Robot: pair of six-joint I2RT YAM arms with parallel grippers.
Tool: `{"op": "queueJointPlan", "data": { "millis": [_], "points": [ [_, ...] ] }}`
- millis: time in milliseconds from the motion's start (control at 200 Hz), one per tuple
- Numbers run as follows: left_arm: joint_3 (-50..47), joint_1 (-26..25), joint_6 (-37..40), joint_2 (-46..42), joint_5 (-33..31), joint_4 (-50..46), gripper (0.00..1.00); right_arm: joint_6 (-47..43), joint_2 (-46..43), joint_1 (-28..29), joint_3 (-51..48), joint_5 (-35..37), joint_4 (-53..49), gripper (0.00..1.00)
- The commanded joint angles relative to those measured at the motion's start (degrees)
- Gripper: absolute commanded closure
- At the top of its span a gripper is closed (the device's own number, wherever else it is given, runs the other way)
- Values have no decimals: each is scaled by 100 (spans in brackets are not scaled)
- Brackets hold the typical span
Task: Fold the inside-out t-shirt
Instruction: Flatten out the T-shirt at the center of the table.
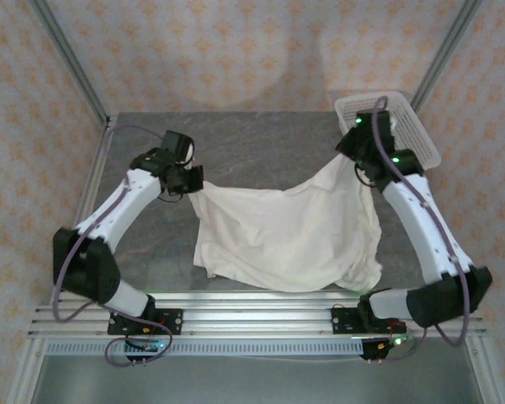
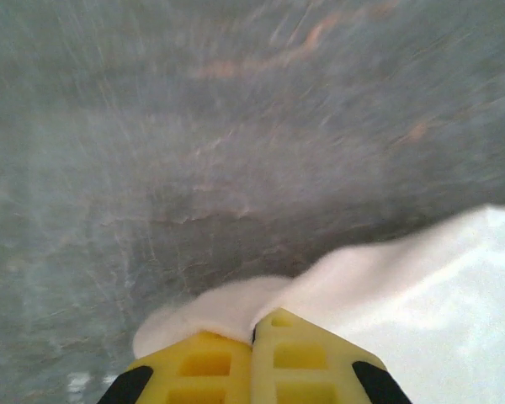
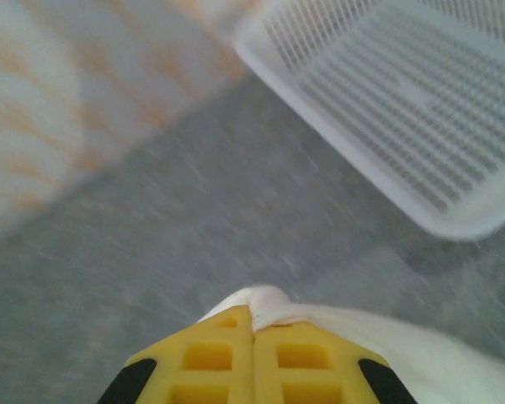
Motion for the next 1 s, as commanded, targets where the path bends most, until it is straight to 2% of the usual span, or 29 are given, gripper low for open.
{"op": "queueJointPlan", "data": {
  "millis": [0,140,230,315,390,540,721,871,996],
  "points": [
    [-346,231,-429,259,288,1072,88,-125,75,-37,-240,391,402,100],
    [-359,357,-479,405,151,1525,63,-278,376,-46,-231,618,458,100],
    [-186,408,-397,141,-145,1304,56,-344,416,-52,-33,989,307,100],
    [-202,447,-418,-198,-357,1070,56,-378,330,-60,19,1164,270,100],
    [-364,442,-595,-409,-338,840,57,-350,231,-60,-9,1016,277,100],
    [-1010,442,-1138,-631,-267,700,68,-173,-22,-60,-300,508,497,100],
    [-1409,472,-1387,-224,-177,1235,69,-121,-72,-62,-421,229,594,100],
    [-1579,550,-1620,319,52,2394,61,-211,-64,-59,-409,144,588,100],
    [-1738,548,-1635,558,271,3140,59,-271,-67,-62,-427,119,565,100]
  ]
}}
